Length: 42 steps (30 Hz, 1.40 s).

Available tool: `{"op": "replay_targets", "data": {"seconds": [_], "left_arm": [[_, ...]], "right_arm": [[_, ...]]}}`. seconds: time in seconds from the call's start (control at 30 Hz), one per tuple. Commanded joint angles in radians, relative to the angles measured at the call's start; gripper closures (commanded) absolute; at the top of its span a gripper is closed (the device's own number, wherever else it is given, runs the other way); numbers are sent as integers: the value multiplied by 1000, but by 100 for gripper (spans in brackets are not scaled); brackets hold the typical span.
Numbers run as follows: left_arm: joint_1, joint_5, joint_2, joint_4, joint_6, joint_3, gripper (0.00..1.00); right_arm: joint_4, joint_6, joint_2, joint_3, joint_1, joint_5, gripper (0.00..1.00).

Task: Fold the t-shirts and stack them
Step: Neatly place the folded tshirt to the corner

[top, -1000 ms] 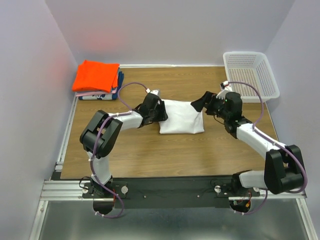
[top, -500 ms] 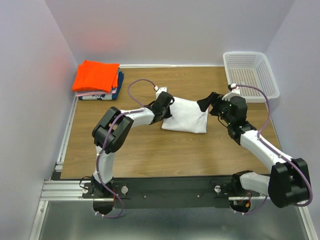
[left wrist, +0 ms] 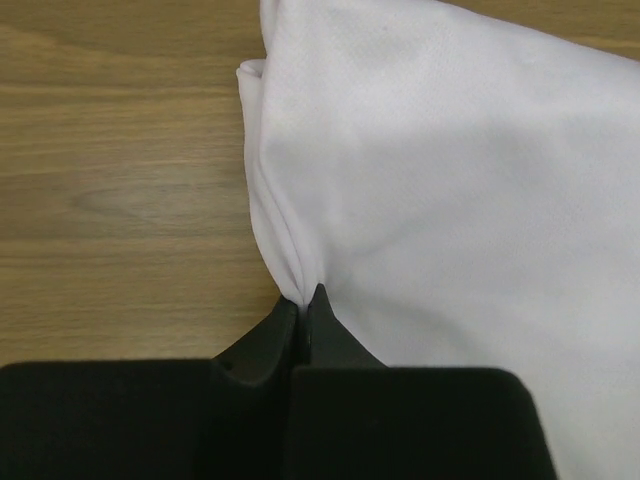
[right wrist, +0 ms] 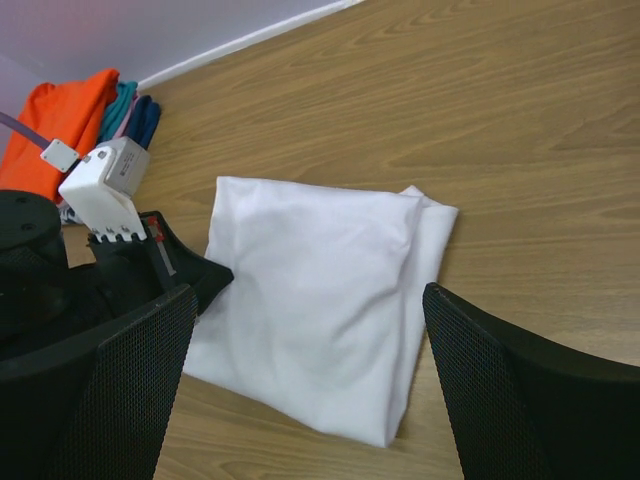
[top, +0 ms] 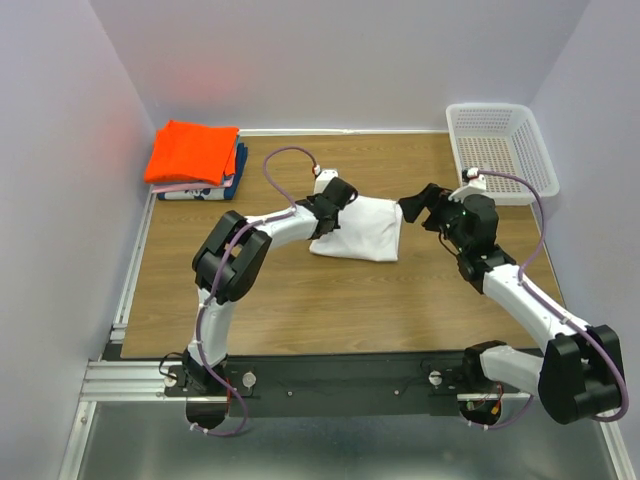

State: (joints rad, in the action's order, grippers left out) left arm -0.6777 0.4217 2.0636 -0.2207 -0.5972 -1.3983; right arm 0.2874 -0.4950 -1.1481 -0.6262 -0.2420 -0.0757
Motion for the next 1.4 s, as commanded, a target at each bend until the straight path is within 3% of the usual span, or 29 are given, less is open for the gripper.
{"op": "replay_targets", "data": {"seconds": [0.0,0.47,0.7,1.17,1.37], "left_arm": [[29,167,18,-106,169,-39,100],[245,203,93,0,631,-251,100],[291,334,93,136,893,-263,100],[412,360,78,216,1068,-406,100],[448,358,59,216,1042,-458,100]], "right_arm": [[-27,16,54,25,3,56,0],[-28,24,42,17,3,59,0],[-33,38,21,11,3,109,0],[-54,50,-79,-26,3,163,0],[-62,50,-113,-36,3,168,0]]}}
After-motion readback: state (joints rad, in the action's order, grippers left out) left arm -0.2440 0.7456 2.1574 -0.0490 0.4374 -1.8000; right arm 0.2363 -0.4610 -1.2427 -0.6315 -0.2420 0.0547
